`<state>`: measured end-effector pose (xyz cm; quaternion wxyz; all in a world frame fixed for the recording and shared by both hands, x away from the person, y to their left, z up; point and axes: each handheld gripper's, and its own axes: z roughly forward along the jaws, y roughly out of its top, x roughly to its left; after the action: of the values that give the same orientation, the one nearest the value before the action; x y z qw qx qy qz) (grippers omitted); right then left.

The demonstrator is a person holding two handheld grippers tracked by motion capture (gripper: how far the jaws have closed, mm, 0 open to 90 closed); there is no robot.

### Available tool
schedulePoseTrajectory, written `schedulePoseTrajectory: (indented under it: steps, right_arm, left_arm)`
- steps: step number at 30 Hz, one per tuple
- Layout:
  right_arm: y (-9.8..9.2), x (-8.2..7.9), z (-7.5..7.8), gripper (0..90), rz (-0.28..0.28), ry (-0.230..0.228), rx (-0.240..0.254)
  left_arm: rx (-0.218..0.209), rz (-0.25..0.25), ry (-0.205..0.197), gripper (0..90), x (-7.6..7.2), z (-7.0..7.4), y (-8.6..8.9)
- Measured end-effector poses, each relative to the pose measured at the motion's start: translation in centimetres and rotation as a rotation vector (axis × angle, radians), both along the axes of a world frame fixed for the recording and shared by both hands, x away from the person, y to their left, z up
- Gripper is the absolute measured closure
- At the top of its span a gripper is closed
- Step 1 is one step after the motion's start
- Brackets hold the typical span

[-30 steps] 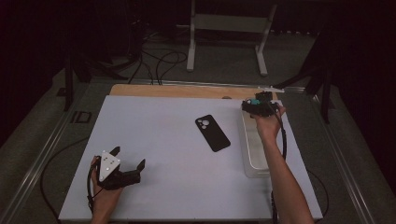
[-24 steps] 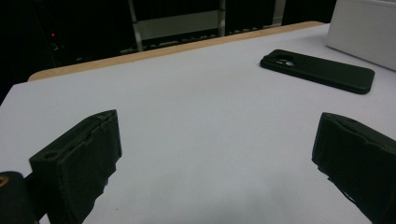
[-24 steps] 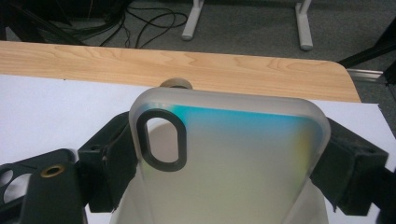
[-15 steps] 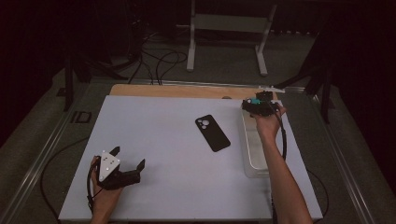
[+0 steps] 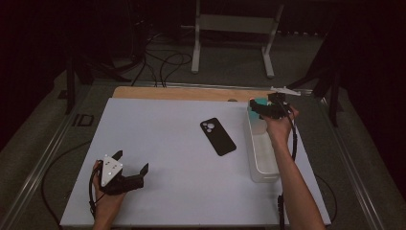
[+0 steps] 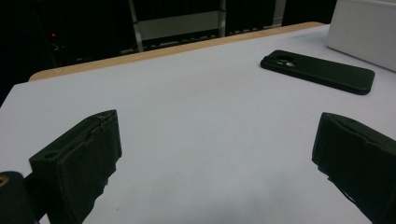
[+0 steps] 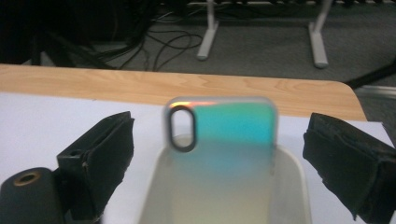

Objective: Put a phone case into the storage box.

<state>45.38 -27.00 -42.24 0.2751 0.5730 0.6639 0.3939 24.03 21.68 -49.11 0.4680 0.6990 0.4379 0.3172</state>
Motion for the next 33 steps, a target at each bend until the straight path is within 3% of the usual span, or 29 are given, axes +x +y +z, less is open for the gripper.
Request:
schedulePoseTrajectory:
  steps: [10,17,21,28,33]
  right_arm:
    - [1.5,-4.4,1.8,8.8,0.181,-0.052,-0.002]
    - [2.4,-7.8,1.7,8.8,0.277,-0.094,0.025]
    - [2.8,-9.8,1.4,8.8,0.306,-0.117,0.046]
    - [2.8,-13.3,0.6,8.9,0.325,-0.158,0.034]
    - [2.3,-15.4,-0.5,9.0,0.337,-0.185,0.066]
  left_arm:
    - [0.003,-0.004,0.002,2.0,0.0,0.0,-0.1]
    - [0.0,-0.008,0.01,2.0,0.1,0.0,0.0]
    - [-0.001,-0.008,0.008,2.0,0.1,0.0,0.0]
    - [-0.005,-0.011,0.01,2.0,0.1,0.0,0.0]
    - [-0.009,-0.017,0.012,2.0,0.1,0.1,0.1]
